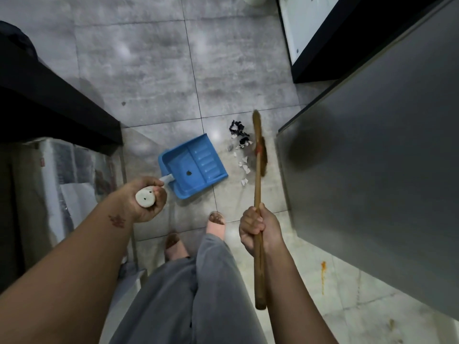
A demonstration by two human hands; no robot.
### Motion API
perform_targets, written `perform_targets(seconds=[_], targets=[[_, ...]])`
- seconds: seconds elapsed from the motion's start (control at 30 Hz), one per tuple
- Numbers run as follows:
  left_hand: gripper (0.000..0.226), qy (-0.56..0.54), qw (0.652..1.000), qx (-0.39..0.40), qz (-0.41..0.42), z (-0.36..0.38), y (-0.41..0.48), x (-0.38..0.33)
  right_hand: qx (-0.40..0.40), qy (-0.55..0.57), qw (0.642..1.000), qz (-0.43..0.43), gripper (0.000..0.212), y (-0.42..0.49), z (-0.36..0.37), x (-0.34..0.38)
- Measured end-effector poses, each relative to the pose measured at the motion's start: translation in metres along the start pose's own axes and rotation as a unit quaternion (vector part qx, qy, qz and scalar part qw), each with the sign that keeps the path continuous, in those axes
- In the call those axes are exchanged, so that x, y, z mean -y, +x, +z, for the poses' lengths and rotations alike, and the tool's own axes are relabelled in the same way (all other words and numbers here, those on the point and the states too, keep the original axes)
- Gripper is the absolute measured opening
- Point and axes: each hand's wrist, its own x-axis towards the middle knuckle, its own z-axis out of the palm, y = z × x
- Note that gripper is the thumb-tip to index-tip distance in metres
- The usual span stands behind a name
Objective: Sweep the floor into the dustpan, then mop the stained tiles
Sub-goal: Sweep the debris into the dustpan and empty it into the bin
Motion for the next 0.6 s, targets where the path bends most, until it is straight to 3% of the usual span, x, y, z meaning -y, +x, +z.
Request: perform_targets(seconds=[0.17,0.3,0.4,0.6], targets=[[0.018,0.029,0.999,-0.013,0.01,-0.005,-0.002,0.014,-0.048,-0.015,0.998,-0.049,0.043,-0.022,-0.03,0.008],[0.018,0.046,0.999,-0.01,0.023,-0.017,-0.004,0.024,-0.06,0.069,0.995,-0.027,0.045,-0.008,-0.057,0.005],[0.017,0.046,0.998,-0.013,0.029,-0.026,-0.006,0.028,-0.014,0.147,0.989,-0.016,0.048,0.013,-0.059,-0.019],[0.016,0.031,0.999,-0.015,0.033,-0.04,-0.01,0.028,0.106,0.2,0.974,0.012,0.036,0.028,-0.02,-0.061]])
